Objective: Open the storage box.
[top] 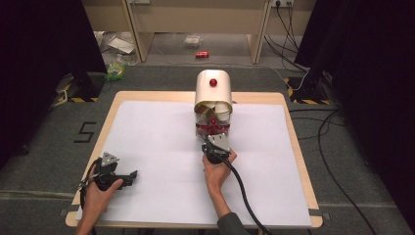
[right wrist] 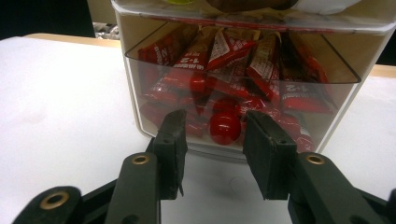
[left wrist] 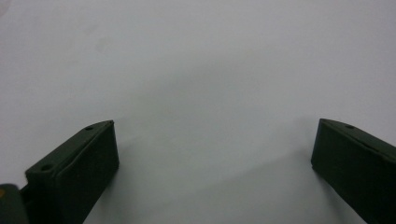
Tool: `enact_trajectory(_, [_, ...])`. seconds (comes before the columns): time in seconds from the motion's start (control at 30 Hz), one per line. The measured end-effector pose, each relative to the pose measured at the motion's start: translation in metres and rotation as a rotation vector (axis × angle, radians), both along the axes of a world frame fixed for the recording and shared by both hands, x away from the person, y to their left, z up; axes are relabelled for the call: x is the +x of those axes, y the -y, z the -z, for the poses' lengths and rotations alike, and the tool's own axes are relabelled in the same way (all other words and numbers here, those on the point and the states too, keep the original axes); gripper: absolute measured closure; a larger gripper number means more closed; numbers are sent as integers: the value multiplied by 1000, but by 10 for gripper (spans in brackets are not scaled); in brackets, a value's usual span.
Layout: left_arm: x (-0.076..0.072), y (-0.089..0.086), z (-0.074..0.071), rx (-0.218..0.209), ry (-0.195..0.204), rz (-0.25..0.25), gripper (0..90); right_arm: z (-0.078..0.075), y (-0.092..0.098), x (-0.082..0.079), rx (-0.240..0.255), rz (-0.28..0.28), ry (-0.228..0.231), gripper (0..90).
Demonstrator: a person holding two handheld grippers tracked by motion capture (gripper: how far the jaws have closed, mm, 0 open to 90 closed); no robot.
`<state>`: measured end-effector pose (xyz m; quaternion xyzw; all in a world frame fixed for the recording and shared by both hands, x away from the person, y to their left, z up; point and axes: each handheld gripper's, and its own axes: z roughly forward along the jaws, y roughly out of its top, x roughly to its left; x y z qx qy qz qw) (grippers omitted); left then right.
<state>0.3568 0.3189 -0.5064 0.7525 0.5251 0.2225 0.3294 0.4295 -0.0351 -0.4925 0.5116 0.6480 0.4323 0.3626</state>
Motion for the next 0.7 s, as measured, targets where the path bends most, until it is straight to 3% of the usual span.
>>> enact_trajectory(0.17, [0, 0, 0, 1, 0, 0, 2, 0, -4, 0, 13, 32, -6, 613])
enact_trajectory(0.7, [0, 0, 0, 1, 1, 0, 3, 0, -11, 0, -55, 78, 4, 688])
